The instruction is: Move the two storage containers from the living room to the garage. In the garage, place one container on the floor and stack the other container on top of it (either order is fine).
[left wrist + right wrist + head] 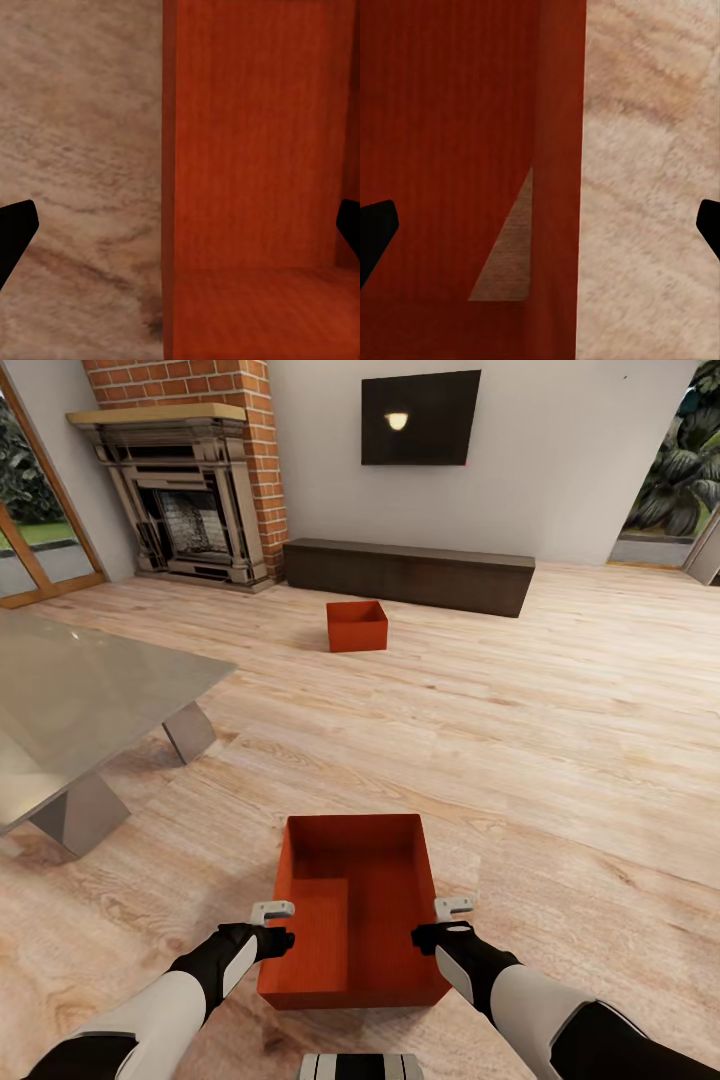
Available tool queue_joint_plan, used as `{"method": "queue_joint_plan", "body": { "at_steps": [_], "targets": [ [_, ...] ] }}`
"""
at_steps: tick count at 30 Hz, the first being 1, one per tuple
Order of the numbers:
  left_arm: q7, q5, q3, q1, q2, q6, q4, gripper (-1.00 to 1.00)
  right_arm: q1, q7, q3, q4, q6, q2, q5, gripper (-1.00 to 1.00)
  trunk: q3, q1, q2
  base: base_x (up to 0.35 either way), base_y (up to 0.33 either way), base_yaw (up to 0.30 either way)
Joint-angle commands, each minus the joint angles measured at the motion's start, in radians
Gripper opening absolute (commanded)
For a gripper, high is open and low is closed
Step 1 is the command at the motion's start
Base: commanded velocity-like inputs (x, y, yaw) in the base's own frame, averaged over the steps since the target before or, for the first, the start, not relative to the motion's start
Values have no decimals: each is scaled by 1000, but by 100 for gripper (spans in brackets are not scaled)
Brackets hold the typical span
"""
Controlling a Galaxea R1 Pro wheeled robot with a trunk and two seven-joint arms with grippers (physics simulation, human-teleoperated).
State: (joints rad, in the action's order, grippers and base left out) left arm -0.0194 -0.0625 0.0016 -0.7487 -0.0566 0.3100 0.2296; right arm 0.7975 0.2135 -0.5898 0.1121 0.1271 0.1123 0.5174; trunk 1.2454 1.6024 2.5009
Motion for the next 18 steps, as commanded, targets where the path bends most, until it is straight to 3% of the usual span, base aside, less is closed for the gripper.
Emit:
{"method": "queue_joint_plan", "body": {
  "at_steps": [1, 18],
  "targets": [
    [-2, -7, 0, 0, 0, 6, 3, 100, 0, 6, -8, 2, 6, 0, 6, 100, 1, 0, 0, 0, 0, 0],
    [-14, -10, 6, 0, -2, 6, 3, 100, 0, 17, -8, 2, 9, -1, 7, 100, 1, 0, 0, 0, 0, 0]
  ]
}}
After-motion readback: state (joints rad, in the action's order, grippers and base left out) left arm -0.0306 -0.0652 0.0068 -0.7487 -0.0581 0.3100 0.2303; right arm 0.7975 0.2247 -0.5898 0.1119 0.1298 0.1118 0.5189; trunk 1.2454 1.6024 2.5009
